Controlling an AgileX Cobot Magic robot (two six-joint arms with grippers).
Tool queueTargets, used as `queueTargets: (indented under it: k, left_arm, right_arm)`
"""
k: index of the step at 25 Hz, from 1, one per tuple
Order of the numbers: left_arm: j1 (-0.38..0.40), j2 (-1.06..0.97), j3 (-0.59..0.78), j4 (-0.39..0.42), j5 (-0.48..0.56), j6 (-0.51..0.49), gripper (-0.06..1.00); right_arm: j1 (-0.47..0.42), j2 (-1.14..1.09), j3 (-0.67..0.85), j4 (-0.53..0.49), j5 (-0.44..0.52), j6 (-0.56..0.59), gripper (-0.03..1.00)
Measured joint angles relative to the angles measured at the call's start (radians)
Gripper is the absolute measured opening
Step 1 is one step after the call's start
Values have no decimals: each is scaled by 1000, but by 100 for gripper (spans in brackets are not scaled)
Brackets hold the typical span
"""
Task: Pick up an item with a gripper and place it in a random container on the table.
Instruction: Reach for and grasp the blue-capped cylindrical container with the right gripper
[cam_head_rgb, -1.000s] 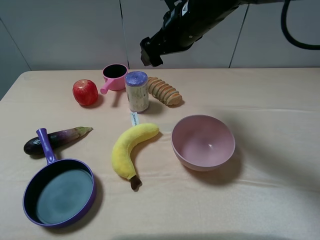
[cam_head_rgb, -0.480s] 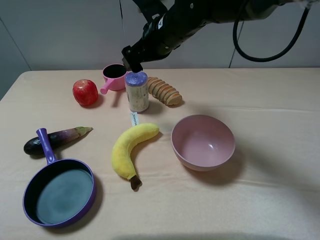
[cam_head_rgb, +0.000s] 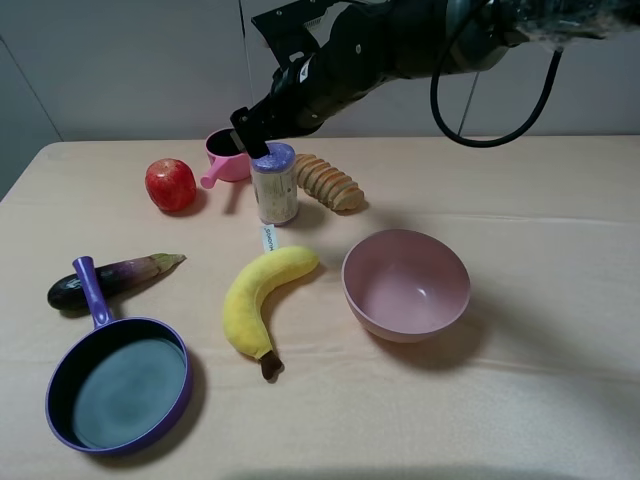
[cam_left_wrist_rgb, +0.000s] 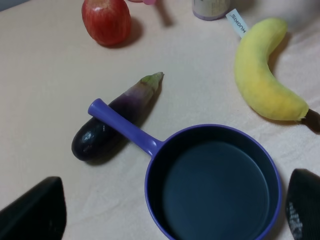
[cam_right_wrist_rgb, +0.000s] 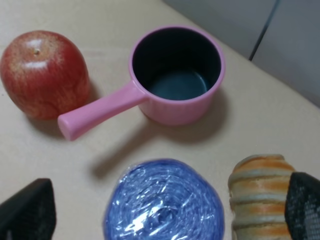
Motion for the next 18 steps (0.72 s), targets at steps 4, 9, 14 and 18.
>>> queueTargets:
  k: [4, 9, 14, 18]
  left_arm:
    - [0, 0, 0, 0, 0, 0, 88]
    - [0, 0, 0, 0, 0, 0, 88]
    - [0, 0, 0, 0, 0, 0, 88]
    - [0, 0, 0, 0, 0, 0, 88]
  right_arm:
    - [0, 24, -2, 14, -13, 0, 69]
    - [0, 56, -1, 18, -15, 0, 69]
    - [0, 75, -1, 20, -39, 0, 69]
    - [0, 84, -1, 20, -52, 0, 69]
